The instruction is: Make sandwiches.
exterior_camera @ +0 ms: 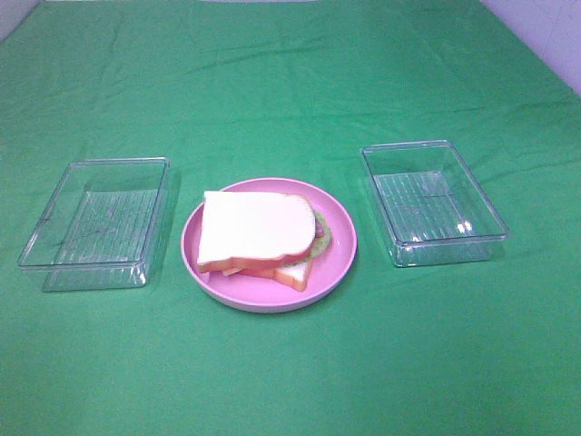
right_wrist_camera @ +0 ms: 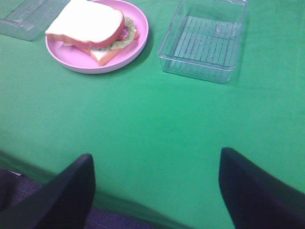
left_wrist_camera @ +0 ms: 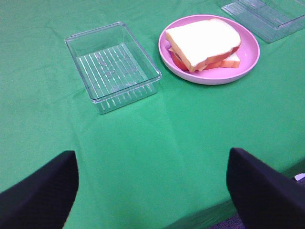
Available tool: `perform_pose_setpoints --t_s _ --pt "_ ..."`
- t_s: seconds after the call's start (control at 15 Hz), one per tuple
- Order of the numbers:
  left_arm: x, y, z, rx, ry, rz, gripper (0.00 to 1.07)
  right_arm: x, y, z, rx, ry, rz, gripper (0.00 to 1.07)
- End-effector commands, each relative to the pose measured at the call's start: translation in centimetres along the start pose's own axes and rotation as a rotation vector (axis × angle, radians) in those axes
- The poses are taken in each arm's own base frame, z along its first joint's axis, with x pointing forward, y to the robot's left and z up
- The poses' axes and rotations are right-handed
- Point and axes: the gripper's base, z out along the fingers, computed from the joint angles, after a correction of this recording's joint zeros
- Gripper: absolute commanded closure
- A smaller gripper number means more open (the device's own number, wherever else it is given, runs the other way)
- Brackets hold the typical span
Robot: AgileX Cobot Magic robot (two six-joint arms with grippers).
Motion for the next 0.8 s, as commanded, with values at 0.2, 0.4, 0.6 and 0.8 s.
perform_pose_setpoints --t_s 0.2,0.4,0.6,0.8 --pt "-0.07 0.01 -0.04 -0.140 -0.022 -0.078 0.26 -0.10 -0.06 0.01 0.186 -0.020 0.145 0.38" --pt "-0.10 0.06 0.02 -0.267 -0.026 -0.147 0.26 -0.13 -0.10 0.06 0.286 -0.019 0.223 0.38" --pt "-0.12 0.10 0.05 -0.346 -0.028 -0.190 0.26 -0.14 -0.08 0.07 0.287 -0.020 0.228 0.38" --pt "0.47 -0.45 -0.89 -0.379 -0.104 -0.184 0.26 0.43 0.39 -0.63 0.296 -0.087 0.215 0.38"
